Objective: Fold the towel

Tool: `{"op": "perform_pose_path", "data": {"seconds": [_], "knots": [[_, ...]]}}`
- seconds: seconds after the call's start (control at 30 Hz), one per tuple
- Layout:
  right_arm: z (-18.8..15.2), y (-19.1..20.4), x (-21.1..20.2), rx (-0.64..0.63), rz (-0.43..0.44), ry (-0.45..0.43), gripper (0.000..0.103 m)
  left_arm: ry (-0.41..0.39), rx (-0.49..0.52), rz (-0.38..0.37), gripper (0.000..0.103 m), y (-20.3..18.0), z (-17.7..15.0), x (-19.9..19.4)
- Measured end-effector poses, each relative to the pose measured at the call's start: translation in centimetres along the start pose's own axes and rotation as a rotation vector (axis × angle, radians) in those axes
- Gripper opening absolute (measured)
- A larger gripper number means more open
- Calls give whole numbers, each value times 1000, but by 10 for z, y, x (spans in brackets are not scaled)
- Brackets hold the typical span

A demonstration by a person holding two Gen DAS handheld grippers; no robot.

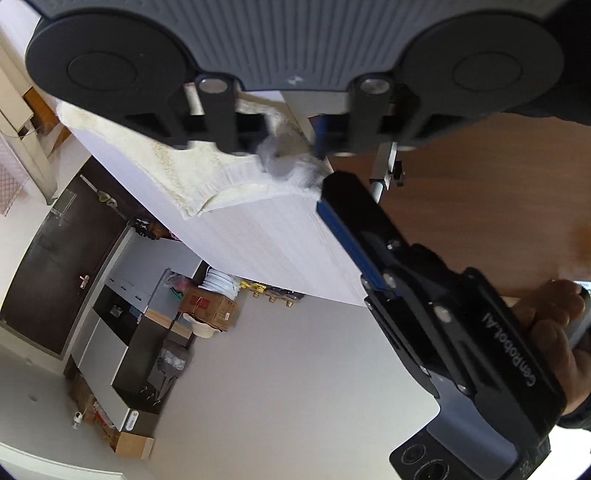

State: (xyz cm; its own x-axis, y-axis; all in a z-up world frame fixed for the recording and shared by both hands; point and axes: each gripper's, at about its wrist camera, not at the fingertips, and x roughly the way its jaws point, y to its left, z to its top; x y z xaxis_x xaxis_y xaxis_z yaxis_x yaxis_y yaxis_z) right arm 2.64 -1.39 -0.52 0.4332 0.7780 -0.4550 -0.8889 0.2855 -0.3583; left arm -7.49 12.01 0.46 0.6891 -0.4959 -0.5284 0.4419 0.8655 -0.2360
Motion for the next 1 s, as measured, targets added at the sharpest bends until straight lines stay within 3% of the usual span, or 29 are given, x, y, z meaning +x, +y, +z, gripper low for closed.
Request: {"op": "perform_pose_path", "data": {"seconds": [0.03, 0.07, 0.1, 0.2, 0.43, 0.67, 0.73, 0.83, 1.0], "knots": [[1, -1, 0, -2, 3, 5, 11, -6, 7, -7, 22, 1, 2, -3], [1, -3, -2, -8, 7, 11, 11, -16, 15, -10, 37, 3, 5, -7], [2, -4, -5, -12, 16, 17, 11, -25, 31, 13, 42, 9, 10, -11], [3, -4, -14, -27, 53, 32, 11, -22, 81, 127, 39, 32, 28, -9], [10, 9, -27, -73, 132, 64, 11, 14, 131, 241, 38, 93, 69, 50], [19, 2, -44, -1, 198, 41, 11, 139, 301, 268, 36, 104, 68, 90], [21, -11, -49, 51, 214, 23, 11, 167, 363, 266, 37, 100, 62, 90], [25, -55, -50, 152, 230, -17, 9, 176, 365, 242, 38, 105, 61, 86], [19, -149, -36, 265, 167, -44, 9, 187, 356, 209, 42, 114, 66, 91]]}}
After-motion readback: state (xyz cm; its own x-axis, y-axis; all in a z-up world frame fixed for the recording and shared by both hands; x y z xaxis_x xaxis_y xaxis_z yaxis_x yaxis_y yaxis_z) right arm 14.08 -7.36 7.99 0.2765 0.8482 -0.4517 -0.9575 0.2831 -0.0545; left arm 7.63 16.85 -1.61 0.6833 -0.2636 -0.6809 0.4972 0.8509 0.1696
